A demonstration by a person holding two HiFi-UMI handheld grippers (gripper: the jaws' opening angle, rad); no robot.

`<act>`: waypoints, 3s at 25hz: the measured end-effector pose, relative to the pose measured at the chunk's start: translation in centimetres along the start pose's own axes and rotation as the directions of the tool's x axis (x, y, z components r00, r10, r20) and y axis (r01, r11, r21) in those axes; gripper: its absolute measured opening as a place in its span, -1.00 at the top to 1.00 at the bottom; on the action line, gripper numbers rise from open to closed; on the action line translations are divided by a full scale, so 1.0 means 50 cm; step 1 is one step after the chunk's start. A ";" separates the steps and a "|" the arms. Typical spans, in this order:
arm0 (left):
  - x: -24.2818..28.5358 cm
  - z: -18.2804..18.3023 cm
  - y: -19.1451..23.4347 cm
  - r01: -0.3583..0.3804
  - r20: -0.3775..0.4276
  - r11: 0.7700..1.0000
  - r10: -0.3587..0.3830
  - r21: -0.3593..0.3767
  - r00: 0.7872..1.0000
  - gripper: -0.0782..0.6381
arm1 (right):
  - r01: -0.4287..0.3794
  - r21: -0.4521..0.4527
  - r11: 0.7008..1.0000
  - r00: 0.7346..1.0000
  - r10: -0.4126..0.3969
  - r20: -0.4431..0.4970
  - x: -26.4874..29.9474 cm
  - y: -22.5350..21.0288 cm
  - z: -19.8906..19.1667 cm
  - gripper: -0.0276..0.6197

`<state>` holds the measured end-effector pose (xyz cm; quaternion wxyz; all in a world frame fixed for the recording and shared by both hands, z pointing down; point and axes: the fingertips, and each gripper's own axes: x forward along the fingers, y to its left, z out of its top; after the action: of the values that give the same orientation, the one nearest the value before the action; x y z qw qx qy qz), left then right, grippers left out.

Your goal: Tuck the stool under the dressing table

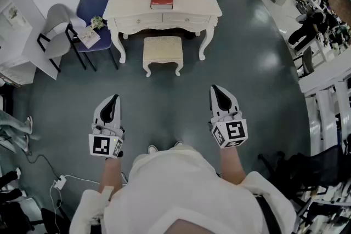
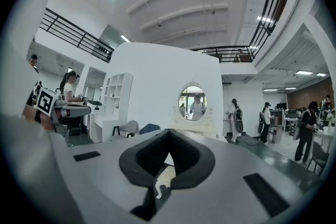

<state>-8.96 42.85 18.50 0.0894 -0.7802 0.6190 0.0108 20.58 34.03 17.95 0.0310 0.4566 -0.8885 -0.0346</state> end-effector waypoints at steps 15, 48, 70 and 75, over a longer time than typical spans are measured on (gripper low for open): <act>0.013 -0.008 -0.014 -0.001 -0.008 1.000 0.001 -0.005 1.000 0.76 | -0.064 0.060 0.996 0.998 0.063 0.016 -0.013 0.000 -0.019 0.91; 0.137 -0.165 0.032 -0.142 -0.188 0.989 0.133 -0.035 0.973 -0.58 | -0.147 0.080 0.986 0.988 0.150 -0.041 0.124 -0.122 -0.107 -0.47; 0.705 -0.362 0.363 0.116 -0.210 0.978 -0.152 -0.175 0.966 -0.52 | -0.079 0.028 0.996 0.980 0.083 -0.179 0.764 -0.155 -0.103 -0.47; 0.760 -0.389 0.358 0.129 -0.224 0.971 -0.174 -0.201 0.959 -0.52 | -0.056 0.031 0.998 0.976 0.061 -0.208 0.796 -0.191 -0.122 -0.47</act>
<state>-19.24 -0.67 30.54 -0.0583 -0.8259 0.5598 -0.0333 5.72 -4.08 24.08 0.1194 0.4318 -0.8937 0.0257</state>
